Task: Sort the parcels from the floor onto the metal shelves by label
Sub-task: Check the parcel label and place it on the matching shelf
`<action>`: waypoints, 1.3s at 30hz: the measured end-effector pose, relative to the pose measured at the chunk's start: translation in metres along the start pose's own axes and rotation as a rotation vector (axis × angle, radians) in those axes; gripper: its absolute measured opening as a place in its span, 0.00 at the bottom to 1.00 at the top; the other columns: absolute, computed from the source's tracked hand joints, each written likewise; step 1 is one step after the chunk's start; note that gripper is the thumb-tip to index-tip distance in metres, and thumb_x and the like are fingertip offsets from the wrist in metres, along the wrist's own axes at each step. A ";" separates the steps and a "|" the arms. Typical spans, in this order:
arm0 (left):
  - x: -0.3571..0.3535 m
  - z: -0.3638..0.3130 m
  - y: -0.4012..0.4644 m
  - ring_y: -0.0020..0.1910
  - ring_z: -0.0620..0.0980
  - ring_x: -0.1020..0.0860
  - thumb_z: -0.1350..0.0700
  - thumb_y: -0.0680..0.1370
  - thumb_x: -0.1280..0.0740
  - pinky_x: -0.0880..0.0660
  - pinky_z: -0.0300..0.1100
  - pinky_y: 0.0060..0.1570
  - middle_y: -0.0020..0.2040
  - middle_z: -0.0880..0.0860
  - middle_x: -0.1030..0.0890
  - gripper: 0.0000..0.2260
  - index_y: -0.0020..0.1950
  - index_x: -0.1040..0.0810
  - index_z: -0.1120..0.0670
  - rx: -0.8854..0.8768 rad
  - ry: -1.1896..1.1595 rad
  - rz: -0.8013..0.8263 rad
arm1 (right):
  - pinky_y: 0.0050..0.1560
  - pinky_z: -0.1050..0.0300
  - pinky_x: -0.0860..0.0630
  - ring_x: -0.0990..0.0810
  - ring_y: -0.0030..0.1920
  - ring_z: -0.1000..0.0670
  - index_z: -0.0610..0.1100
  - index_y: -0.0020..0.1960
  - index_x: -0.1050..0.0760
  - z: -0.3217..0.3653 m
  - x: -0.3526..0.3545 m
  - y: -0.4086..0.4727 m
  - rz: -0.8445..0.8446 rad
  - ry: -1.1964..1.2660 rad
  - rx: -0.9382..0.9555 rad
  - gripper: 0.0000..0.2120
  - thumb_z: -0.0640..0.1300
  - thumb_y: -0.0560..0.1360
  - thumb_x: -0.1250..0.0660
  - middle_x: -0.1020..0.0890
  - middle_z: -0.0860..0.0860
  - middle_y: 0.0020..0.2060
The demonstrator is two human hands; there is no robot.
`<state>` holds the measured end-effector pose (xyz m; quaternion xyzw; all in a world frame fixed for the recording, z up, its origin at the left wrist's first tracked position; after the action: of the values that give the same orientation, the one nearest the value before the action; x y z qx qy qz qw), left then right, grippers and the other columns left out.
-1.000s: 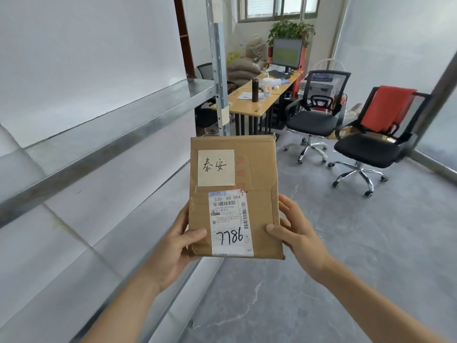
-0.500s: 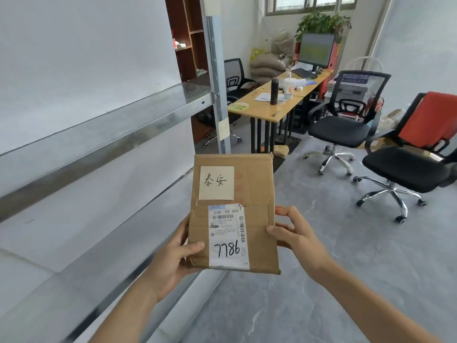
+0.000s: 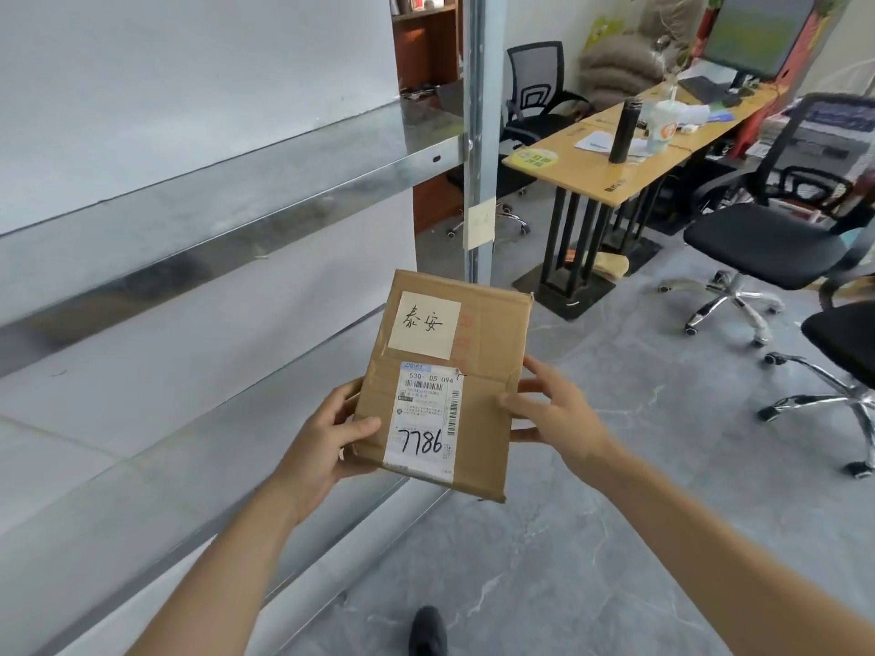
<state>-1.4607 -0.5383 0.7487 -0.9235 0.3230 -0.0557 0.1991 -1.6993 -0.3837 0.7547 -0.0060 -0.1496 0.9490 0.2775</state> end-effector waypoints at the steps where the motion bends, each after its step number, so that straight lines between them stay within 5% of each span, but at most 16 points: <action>1: 0.008 0.000 0.008 0.63 0.61 0.18 0.65 0.81 0.34 0.22 0.70 0.61 0.64 0.50 0.14 0.20 0.68 0.22 0.45 0.011 0.005 -0.017 | 0.54 0.44 0.13 0.16 0.59 0.47 0.56 0.78 0.32 -0.003 -0.008 0.009 0.015 -0.002 -0.005 0.29 0.42 0.80 0.28 0.20 0.46 0.61; 7: 0.067 -0.009 0.062 0.63 0.62 0.19 0.62 0.81 0.33 0.22 0.73 0.58 0.63 0.54 0.15 0.14 0.64 0.20 0.48 0.087 0.013 -0.069 | 0.54 0.43 0.13 0.16 0.60 0.45 0.53 0.80 0.33 -0.006 -0.062 0.063 0.029 0.014 -0.046 0.31 0.43 0.80 0.28 0.20 0.45 0.62; 11: 0.097 -0.023 0.098 0.58 0.62 0.18 0.62 0.82 0.33 0.16 0.63 0.47 0.55 0.55 0.12 0.12 0.60 0.19 0.47 0.092 0.057 -0.100 | 0.53 0.45 0.13 0.17 0.59 0.47 0.55 0.80 0.33 0.002 -0.093 0.094 0.014 0.011 -0.072 0.31 0.41 0.80 0.29 0.21 0.48 0.62; 17: 0.115 -0.028 0.145 0.53 0.60 0.19 0.58 0.81 0.32 0.18 0.68 0.56 0.57 0.59 0.13 0.13 0.63 0.17 0.46 0.135 0.105 -0.106 | 0.53 0.43 0.13 0.16 0.56 0.48 0.57 0.82 0.37 0.002 -0.119 0.121 -0.033 0.020 -0.114 0.36 0.36 0.80 0.30 0.23 0.50 0.65; 21: 0.119 -0.022 0.166 0.46 0.57 0.24 0.58 0.80 0.31 0.20 0.57 0.49 0.51 0.59 0.16 0.13 0.64 0.18 0.52 0.137 0.048 -0.186 | 0.47 0.49 0.12 0.14 0.51 0.50 0.58 0.81 0.38 -0.002 -0.122 0.125 -0.102 0.065 -0.103 0.38 0.37 0.79 0.27 0.22 0.54 0.60; 24: 0.122 -0.013 0.173 0.48 0.58 0.16 0.55 0.71 0.22 0.19 0.50 0.46 0.54 0.62 0.14 0.23 0.63 0.23 0.61 0.107 -0.100 -0.351 | 0.45 0.51 0.12 0.14 0.50 0.51 0.60 0.81 0.38 -0.003 -0.125 0.129 -0.137 0.114 -0.074 0.37 0.38 0.79 0.28 0.22 0.54 0.61; 27: 0.125 0.007 0.181 0.53 0.61 0.13 0.46 0.58 0.18 0.16 0.55 0.54 0.55 0.60 0.13 0.40 0.64 0.24 0.65 0.095 -0.204 -0.543 | 0.44 0.54 0.13 0.13 0.51 0.49 0.60 0.81 0.39 -0.005 -0.129 0.135 -0.160 0.140 -0.057 0.36 0.38 0.80 0.29 0.23 0.56 0.62; 35: 0.083 -0.021 0.174 0.52 0.58 0.13 0.59 0.75 0.28 0.17 0.60 0.57 0.53 0.58 0.11 0.12 0.59 0.18 0.56 -0.017 -0.125 -0.533 | 0.69 0.44 0.21 0.21 0.70 0.52 0.61 0.82 0.40 0.000 -0.125 0.140 -0.043 0.079 -0.026 0.36 0.46 0.80 0.28 0.28 0.58 0.77; 39: 0.068 -0.027 0.172 0.56 0.56 0.16 0.62 0.80 0.33 0.20 0.56 0.59 0.60 0.57 0.14 0.16 0.67 0.23 0.53 -0.025 -0.179 -0.438 | 0.73 0.42 0.25 0.27 0.76 0.48 0.59 0.84 0.43 0.005 -0.121 0.140 0.067 0.095 -0.039 0.37 0.48 0.81 0.29 0.33 0.56 0.81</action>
<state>-1.5121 -0.7123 0.7022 -0.9752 0.0968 -0.0115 0.1986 -1.6712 -0.5616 0.7106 -0.0613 -0.1546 0.9533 0.2520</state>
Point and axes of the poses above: each hand's wrist, its own y-axis towards the middle knuckle, its own x-axis out of the back of the hand, z = x × y, the point moved 7 cm from there along y, towards the middle knuckle
